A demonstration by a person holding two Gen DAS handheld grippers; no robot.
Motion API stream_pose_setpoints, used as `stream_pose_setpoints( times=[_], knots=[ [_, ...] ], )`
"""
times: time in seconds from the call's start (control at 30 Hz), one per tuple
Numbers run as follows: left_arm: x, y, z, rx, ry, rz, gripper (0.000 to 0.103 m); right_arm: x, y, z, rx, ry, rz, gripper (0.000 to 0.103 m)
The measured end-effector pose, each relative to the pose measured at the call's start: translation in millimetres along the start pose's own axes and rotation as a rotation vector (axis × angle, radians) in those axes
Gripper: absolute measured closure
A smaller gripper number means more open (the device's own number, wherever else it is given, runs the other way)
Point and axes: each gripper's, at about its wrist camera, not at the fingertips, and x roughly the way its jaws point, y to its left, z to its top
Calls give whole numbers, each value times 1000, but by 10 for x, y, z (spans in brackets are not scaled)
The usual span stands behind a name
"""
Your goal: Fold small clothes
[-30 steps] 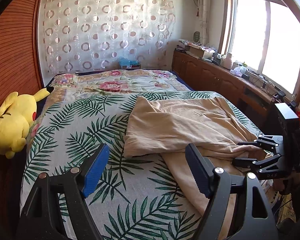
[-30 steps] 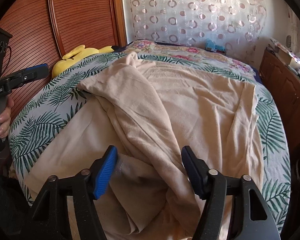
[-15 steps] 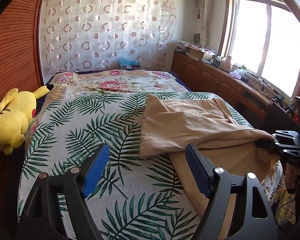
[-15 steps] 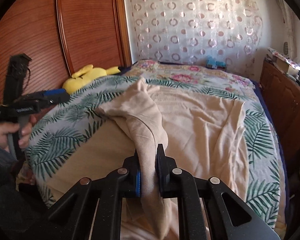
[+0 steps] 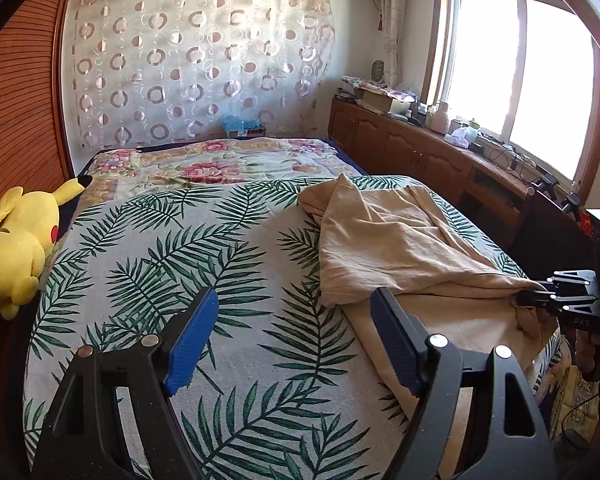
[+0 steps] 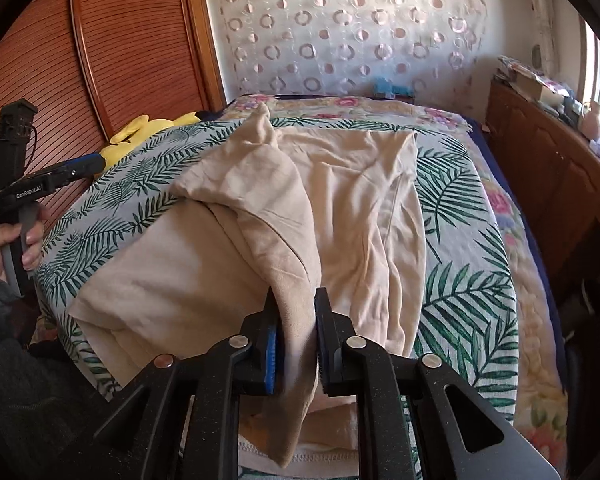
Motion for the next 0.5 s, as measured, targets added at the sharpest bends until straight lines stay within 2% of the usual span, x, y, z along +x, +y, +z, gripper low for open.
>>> stream_pose_setpoints(
  times=[0.03, 0.17, 0.23, 0.5],
  knots=[
    [-2, -12, -1, 3, 0, -1, 24, -27, -8, 40, 4, -4, -3, 74],
    [-18, -42, -2, 9, -2, -3, 24, -196, -3, 160, -4, -59, -26, 70],
    [-19, -43, -2, 9, -2, -3, 24, -273, 23, 217, -10, -87, -17, 58],
    [-26, -63, -2, 10, -2, 0, 24, -13, 240, 540, -100, -91, 34, 58]
  ],
)
